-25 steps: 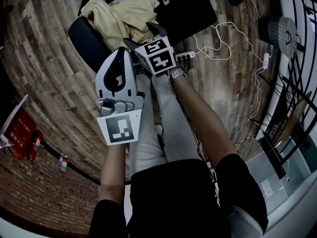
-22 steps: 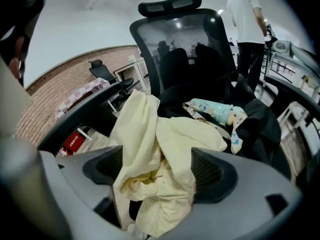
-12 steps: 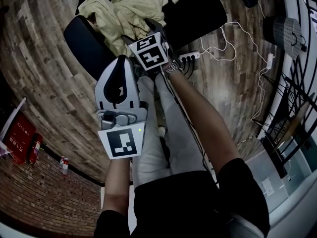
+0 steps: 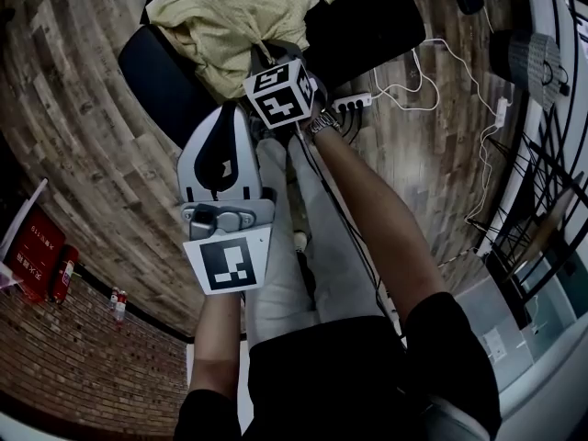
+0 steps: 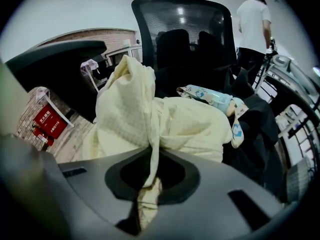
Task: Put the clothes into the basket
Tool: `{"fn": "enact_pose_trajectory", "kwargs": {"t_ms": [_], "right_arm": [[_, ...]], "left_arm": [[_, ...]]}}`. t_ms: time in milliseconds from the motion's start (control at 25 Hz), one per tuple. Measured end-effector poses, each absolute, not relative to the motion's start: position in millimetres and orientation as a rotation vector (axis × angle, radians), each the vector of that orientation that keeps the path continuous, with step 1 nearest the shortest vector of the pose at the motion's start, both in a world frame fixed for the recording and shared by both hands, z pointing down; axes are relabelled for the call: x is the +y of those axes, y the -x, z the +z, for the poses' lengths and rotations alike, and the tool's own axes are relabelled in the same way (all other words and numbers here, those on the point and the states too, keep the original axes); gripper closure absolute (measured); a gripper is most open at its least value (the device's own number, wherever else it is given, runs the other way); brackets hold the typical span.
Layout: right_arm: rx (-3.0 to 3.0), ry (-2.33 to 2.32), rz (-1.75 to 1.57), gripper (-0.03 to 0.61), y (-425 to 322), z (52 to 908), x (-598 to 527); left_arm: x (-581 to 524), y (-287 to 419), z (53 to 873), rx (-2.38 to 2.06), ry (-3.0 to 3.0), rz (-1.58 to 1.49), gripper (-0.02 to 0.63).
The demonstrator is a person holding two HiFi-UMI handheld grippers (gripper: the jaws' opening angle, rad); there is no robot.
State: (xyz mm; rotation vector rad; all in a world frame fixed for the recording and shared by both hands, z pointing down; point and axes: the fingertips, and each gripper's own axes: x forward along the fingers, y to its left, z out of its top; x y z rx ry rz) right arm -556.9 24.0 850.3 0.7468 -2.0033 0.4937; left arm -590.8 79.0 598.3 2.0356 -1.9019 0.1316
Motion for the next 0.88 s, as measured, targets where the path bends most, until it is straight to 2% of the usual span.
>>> {"fn": "enact_pose_trajectory", "kwargs": {"t_ms": [400, 880], "right_arm": [[-2.079, -0.779, 0.497, 0.551, 554, 805, 24], [-2.268, -0.877, 0.548, 0.551, 547, 706, 22]], "left_arm": [[74, 579, 581, -1.895, -2.079, 0.141, 0.601], [73, 559, 541, -1.898, -2.137, 0.145, 0.6]]}}
